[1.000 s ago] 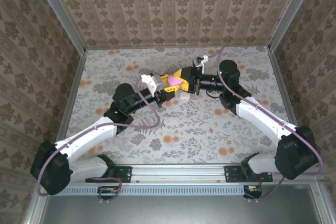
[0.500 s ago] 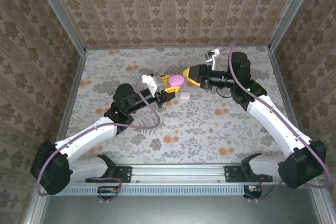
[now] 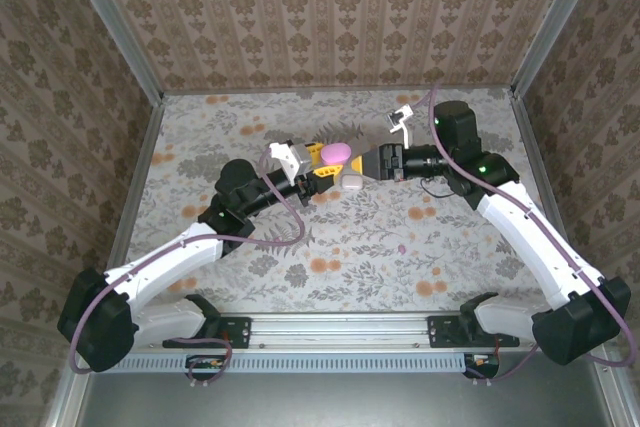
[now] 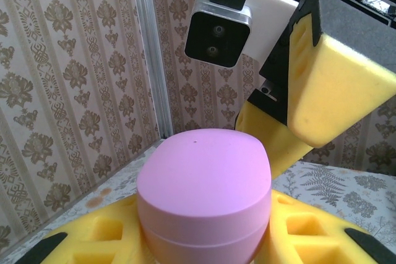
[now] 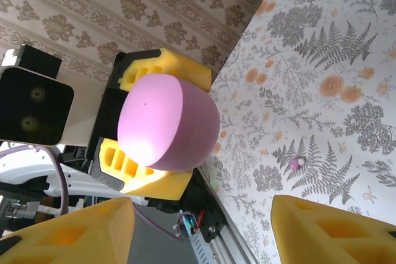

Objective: Insert the wireless bluetooth earbuds into the charging case

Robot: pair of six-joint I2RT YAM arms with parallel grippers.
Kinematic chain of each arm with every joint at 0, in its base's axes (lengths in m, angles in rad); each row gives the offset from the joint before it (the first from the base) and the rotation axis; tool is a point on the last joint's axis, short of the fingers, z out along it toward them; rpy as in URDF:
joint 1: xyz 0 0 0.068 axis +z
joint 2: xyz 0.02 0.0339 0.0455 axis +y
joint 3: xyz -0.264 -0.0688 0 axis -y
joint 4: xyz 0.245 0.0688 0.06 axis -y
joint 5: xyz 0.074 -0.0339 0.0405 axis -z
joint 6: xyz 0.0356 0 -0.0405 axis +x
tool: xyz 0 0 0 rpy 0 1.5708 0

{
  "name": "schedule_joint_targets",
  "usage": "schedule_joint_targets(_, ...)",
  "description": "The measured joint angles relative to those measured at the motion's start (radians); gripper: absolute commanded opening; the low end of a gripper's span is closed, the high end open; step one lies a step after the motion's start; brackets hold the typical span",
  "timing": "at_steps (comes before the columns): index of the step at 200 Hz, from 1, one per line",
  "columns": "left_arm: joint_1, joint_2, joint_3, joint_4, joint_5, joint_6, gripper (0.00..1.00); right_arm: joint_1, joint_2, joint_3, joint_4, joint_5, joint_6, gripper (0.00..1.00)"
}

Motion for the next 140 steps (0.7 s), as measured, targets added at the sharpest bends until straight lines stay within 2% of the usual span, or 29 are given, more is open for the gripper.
schedule_joint_targets(140, 0.001, 0.0, 0.0, -0.008, 0.003, 0.0, 0.33, 0.023, 0.061, 0.037, 0.041, 0.0, 0.042, 0.61)
